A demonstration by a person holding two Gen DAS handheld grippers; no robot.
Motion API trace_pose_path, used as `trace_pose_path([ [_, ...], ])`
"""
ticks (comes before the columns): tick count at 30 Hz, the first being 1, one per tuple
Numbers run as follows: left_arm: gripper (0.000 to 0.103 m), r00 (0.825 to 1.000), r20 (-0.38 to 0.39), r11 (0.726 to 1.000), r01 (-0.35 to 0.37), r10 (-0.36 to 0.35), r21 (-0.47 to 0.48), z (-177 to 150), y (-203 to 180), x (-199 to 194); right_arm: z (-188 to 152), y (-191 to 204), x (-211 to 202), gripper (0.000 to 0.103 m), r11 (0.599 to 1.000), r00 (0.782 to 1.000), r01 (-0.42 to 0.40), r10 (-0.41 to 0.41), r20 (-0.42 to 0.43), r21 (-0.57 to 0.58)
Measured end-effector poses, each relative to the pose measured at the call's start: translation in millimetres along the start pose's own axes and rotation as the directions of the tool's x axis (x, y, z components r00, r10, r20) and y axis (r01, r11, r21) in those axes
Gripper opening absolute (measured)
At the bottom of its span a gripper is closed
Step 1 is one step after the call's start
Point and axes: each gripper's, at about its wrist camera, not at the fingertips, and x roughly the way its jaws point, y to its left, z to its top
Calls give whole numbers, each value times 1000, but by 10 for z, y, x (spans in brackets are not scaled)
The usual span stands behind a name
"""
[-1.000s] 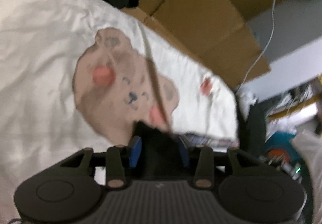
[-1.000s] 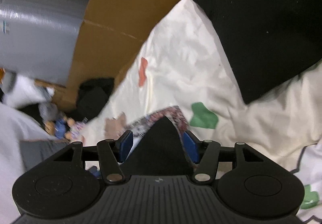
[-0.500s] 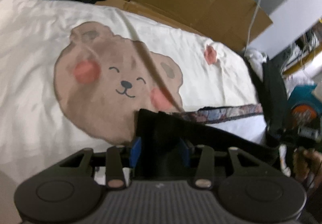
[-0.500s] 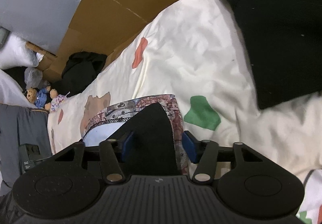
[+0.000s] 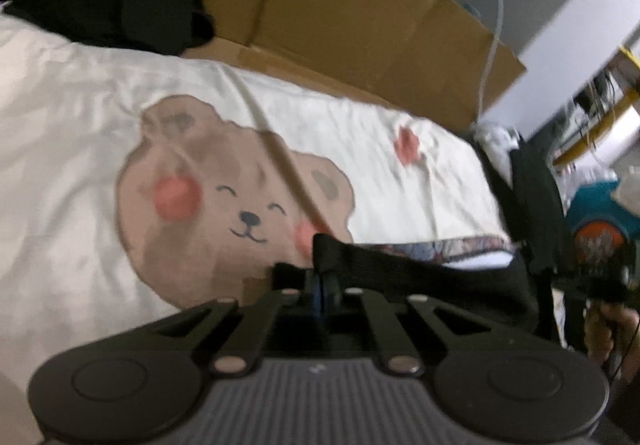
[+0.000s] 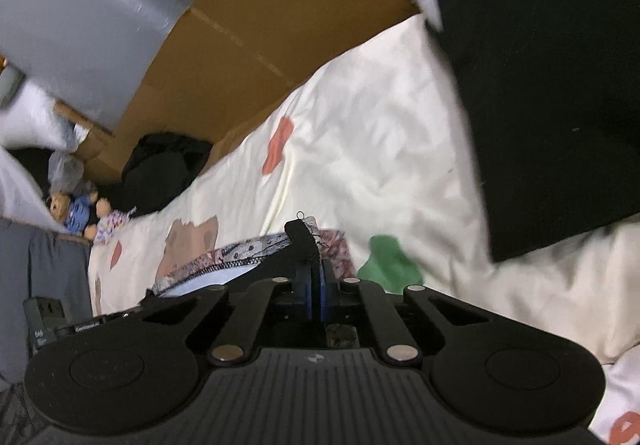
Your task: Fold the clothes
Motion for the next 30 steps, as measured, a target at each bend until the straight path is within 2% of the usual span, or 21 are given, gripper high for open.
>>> trace_pose_path([
  [2, 1, 1000, -9, 999, -4, 3, -41, 0, 60, 11, 15, -18, -13, 4, 1000, 1000, 3, -3, 11, 1],
  [6, 1, 999, -25, 997, -47, 46, -65, -5, 85, 61, 46, -54, -39, 2, 1000, 999, 10, -10, 34, 3],
  [8, 1, 998, -25, 996, -60, 59, -69, 4, 89, 64, 50, -66, -48, 2, 1000, 999, 11, -11, 41, 4],
  [9, 1, 998, -27, 996, -63, 62, -69, 9, 94, 70, 43, 75, -19, 2, 1000, 999, 10, -10, 46, 5],
  [13, 2, 997, -33, 996, -69, 68, -50, 30, 56, 123, 78, 61, 53, 2, 1000, 999, 21, -21, 41, -12],
  [14, 5, 997, -36, 996, -75, 74, -44, 30, 41, 139, 86, 58, 69, 2, 999, 999, 27, -27, 37, -16],
  [17, 25, 991, -31, 992, -127, 127, 13, 14, -29, 168, 96, 58, 103, 5, 999, 999, 39, -38, 22, -29],
  [18, 34, 991, -28, 991, -131, 132, 27, 7, -42, 168, 95, 60, 106, 9, 999, 999, 40, -39, 22, -34],
  [19, 37, 991, -24, 991, -128, 129, 47, -3, -62, 168, 95, 63, 111, 18, 998, 999, 41, -40, 21, -40],
  [20, 44, 992, -23, 989, -124, 126, 76, -13, -93, 174, 97, 69, 119, 25, 998, 999, 42, -41, 21, -47],
  [21, 54, 992, -21, 987, -122, 125, 103, -21, -122, 182, 98, 75, 127, 42, 998, 999, 43, -42, 21, -54],
  [22, 57, 991, -15, 983, -133, 135, 124, -26, -145, 197, 100, 81, 135, 47, 997, 999, 45, -43, 21, -61],
  [28, 58, 988, -4, 973, -151, 154, 177, -19, -205, 311, 108, 118, 183, 47, 993, 999, 52, -50, 22, -102],
  [30, 52, 991, -4, 974, -133, 137, 185, -8, -230, 336, 111, 130, 199, 46, 992, 998, 54, -52, 23, -116],
])
